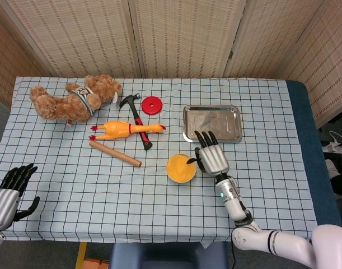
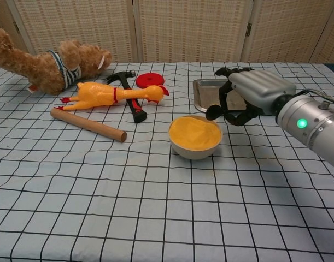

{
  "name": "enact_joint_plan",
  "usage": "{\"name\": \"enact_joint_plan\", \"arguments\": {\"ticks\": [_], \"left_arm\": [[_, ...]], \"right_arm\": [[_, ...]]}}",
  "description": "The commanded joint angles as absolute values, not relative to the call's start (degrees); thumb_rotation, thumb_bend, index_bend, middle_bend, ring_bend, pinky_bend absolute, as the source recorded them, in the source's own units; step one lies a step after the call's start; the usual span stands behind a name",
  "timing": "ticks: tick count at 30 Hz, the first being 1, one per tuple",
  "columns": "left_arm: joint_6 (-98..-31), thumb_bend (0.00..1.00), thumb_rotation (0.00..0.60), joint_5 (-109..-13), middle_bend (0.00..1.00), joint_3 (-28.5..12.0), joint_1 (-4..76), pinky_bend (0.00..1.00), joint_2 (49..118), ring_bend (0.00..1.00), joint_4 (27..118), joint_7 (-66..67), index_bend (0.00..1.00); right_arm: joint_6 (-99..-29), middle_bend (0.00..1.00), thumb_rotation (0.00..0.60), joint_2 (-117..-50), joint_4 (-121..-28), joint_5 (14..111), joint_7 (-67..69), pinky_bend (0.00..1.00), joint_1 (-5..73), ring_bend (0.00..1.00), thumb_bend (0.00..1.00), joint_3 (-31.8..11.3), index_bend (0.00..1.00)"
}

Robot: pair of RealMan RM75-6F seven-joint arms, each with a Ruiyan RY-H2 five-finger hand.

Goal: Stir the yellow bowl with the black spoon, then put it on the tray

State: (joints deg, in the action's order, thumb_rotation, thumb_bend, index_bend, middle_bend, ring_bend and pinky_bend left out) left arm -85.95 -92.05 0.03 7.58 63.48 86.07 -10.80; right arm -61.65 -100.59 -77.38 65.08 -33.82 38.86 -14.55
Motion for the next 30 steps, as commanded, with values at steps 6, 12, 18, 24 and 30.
{"name": "enact_joint_plan", "arguments": {"ticks": [6, 12, 18, 24, 30], "left_arm": [[-86.64, 0.43, 0.600, -92.13, 0.00, -0.09, 7.39, 0.06, 62.97, 0.00, 85.68, -12.65, 0.00], [-86.73, 0.42, 0.600, -92.82, 0.00, 0.23, 7.45, 0.06, 62.73, 0.00, 85.75, -13.48, 0.00], [-87.46, 0.42, 0.600, -93.40, 0.00, 0.36, 7.29, 0.06, 62.46, 0.00, 85.48, -14.64, 0.00], [-87.71, 0.43, 0.600, -93.59, 0.00, 0.43, 7.22, 0.06, 62.35, 0.00, 85.40, -15.00, 0.00], [-89.26, 0.43, 0.600, -94.63, 0.00, 0.49, 6.86, 0.06, 62.49, 0.00, 85.13, -15.25, 0.00]], "right_arm": [[-60.77, 0.01, 0.600, -105.53, -73.38, 64.22, -37.22, 0.00, 42.15, 0.00, 0.37, -14.63, 0.60], [-61.43, 0.01, 0.600, -106.93, -72.84, 64.04, -39.62, 0.00, 42.83, 0.00, 0.37, -13.74, 0.58], [-62.35, 0.01, 0.600, -106.56, -74.75, 63.70, -41.90, 0.00, 42.44, 0.00, 0.37, -12.56, 0.49], [-62.79, 0.01, 0.600, -106.05, -75.95, 63.82, -42.76, 0.00, 42.16, 0.00, 0.37, -11.83, 0.47], [-66.39, 0.01, 0.600, -103.17, -80.80, 65.77, -42.78, 0.00, 40.04, 0.00, 0.37, -10.37, 0.46]]}}
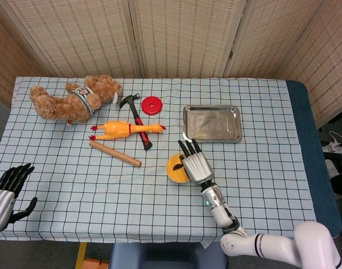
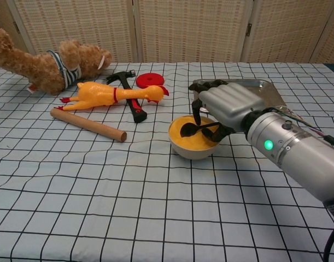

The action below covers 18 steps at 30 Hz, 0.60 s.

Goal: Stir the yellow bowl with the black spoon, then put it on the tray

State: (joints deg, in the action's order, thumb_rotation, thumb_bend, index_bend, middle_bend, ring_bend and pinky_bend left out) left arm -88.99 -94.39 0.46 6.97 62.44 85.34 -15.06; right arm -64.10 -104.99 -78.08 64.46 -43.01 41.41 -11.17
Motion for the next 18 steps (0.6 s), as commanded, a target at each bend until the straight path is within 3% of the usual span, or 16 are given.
{"name": "enact_joint_plan", "arguments": {"ticks": [1, 12, 18], "left_arm": [[-89.37, 0.42, 0.600, -94.64, 0.00, 0.47, 6.84, 0.06, 62.56, 0.00, 85.00, -15.29, 0.00], [-89.45, 0.42, 0.600, -94.98, 0.00, 0.54, 6.89, 0.06, 63.08, 0.00, 85.20, -13.55, 0.00], [-88.35, 0.43, 0.600, -94.17, 0.00, 0.42, 7.19, 0.06, 63.32, 0.00, 85.16, -12.87, 0.00]], "right_arm": [[-67.04, 0.01, 0.600, -102.46, -81.64, 66.08, -42.62, 0.00, 39.51, 0.00, 0.37, -10.10, 0.46], [-68.78, 0.01, 0.600, -98.45, -82.90, 66.25, -39.45, 0.00, 36.87, 0.00, 0.37, -9.96, 0.45], [-65.64, 0.01, 0.600, -97.10, -80.75, 63.72, -36.88, 0.00, 37.26, 0.00, 0.37, -11.48, 0.46]]}}
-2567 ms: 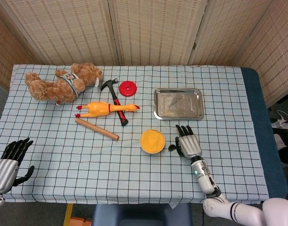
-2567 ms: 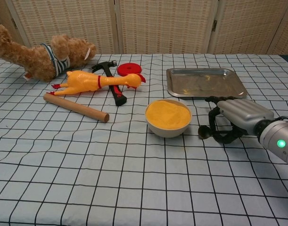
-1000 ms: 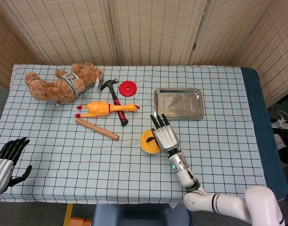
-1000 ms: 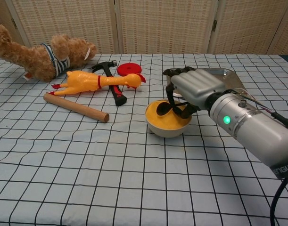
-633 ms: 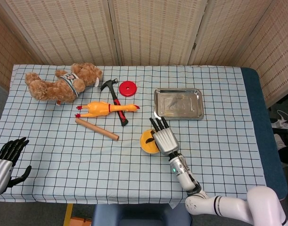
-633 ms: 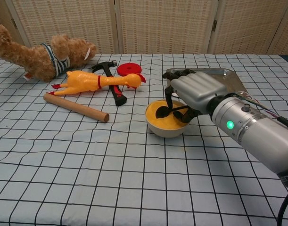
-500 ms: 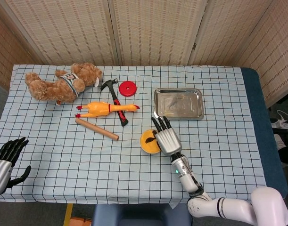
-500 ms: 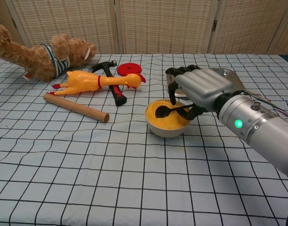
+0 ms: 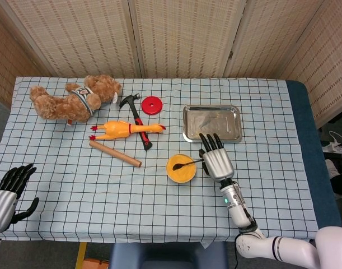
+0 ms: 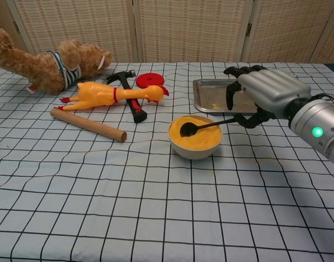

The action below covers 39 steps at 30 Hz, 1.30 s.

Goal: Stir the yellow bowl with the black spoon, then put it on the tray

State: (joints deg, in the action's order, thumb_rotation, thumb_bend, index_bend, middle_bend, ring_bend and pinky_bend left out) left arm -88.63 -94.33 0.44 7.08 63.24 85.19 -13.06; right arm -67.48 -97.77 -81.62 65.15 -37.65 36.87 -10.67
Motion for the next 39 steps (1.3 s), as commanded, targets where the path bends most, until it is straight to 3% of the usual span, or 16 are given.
{"name": "enact_joint_plan", "arguments": {"ticks": [1, 9, 26, 39], "left_arm": [[-88.10, 0.43, 0.600, -94.06, 0.00, 0.41, 7.29, 0.06, 63.38, 0.00, 85.17, -12.74, 0.00], [-87.00, 0.43, 0.600, -93.31, 0.00, 0.28, 7.67, 0.06, 63.64, 0.00, 85.04, -12.30, 0.00], [-86.66, 0.43, 0.600, -92.92, 0.00, 0.17, 7.86, 0.06, 63.73, 0.00, 84.67, -12.80, 0.00], [-86.66, 0.43, 0.600, -92.85, 0.00, 0.10, 7.95, 0.06, 63.81, 0.00, 84.35, -12.93, 0.00]], "right_arm": [[-64.62, 0.01, 0.600, -96.87, -80.40, 63.10, -36.64, 0.00, 37.60, 0.00, 0.37, -11.76, 0.46], [-60.20, 0.01, 0.600, -97.27, -77.79, 60.38, -36.94, 0.00, 39.98, 0.00, 0.37, -12.59, 0.46], [-60.16, 0.01, 0.600, -98.60, -76.08, 59.97, -36.10, 0.00, 40.44, 0.00, 0.37, -11.49, 0.53], [-60.54, 0.01, 0.600, -98.36, -76.42, 60.61, -35.01, 0.00, 40.50, 0.00, 0.37, -11.27, 0.52]]}}
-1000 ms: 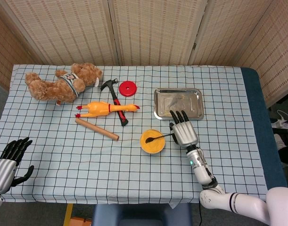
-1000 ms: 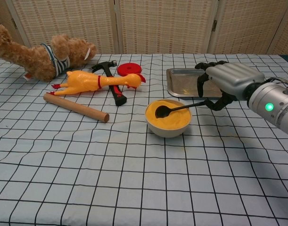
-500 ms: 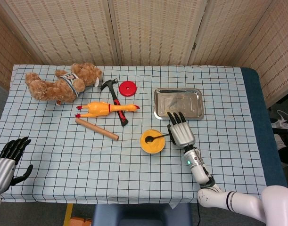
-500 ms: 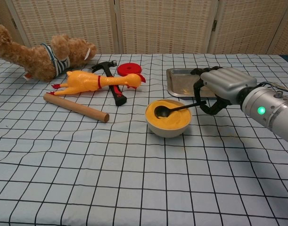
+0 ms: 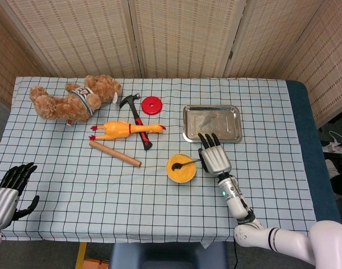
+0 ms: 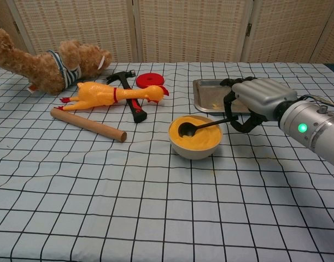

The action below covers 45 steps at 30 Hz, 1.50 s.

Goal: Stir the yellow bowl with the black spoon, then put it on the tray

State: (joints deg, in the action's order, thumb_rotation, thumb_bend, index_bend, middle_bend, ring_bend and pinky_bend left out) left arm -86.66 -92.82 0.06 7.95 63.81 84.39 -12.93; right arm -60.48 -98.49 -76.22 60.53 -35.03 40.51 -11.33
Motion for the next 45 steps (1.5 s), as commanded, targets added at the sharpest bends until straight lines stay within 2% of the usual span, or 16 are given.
{"name": "enact_joint_plan", "arguments": {"ticks": [1, 7, 25, 35, 45], "left_arm": [[-86.70, 0.43, 0.600, -92.89, 0.00, 0.14, 7.92, 0.06, 63.82, 0.00, 84.37, -12.90, 0.00], [-86.66, 0.42, 0.600, -92.89, 0.00, 0.08, 8.02, 0.06, 63.89, 0.00, 84.36, -12.89, 0.00], [-86.91, 0.42, 0.600, -93.04, 0.00, 0.14, 7.99, 0.06, 63.96, 0.00, 83.96, -13.10, 0.00], [-86.62, 0.42, 0.600, -92.85, 0.00, 0.14, 8.09, 0.06, 64.04, 0.00, 83.98, -13.02, 0.00], [-86.79, 0.42, 0.600, -92.87, 0.00, 0.14, 8.04, 0.07, 64.03, 0.00, 84.03, -13.07, 0.00]], "right_arm": [[-60.52, 0.01, 0.600, -98.27, -76.59, 60.60, -35.05, 0.00, 40.51, 0.00, 0.37, -11.23, 0.51], [-60.34, 0.01, 0.600, -98.02, -77.16, 60.36, -35.27, 0.00, 40.68, 0.00, 0.37, -11.19, 0.49], [-60.45, 0.01, 0.600, -98.01, -77.04, 59.19, -36.52, 0.00, 40.69, 0.00, 0.37, -10.66, 0.53], [-60.36, 0.01, 0.600, -97.34, -77.48, 58.78, -35.63, 0.00, 40.51, 0.00, 0.37, -10.87, 0.45], [-59.89, 0.01, 0.600, -96.98, -77.91, 58.89, -34.65, 0.00, 40.61, 0.00, 0.37, -10.83, 0.46]]}}
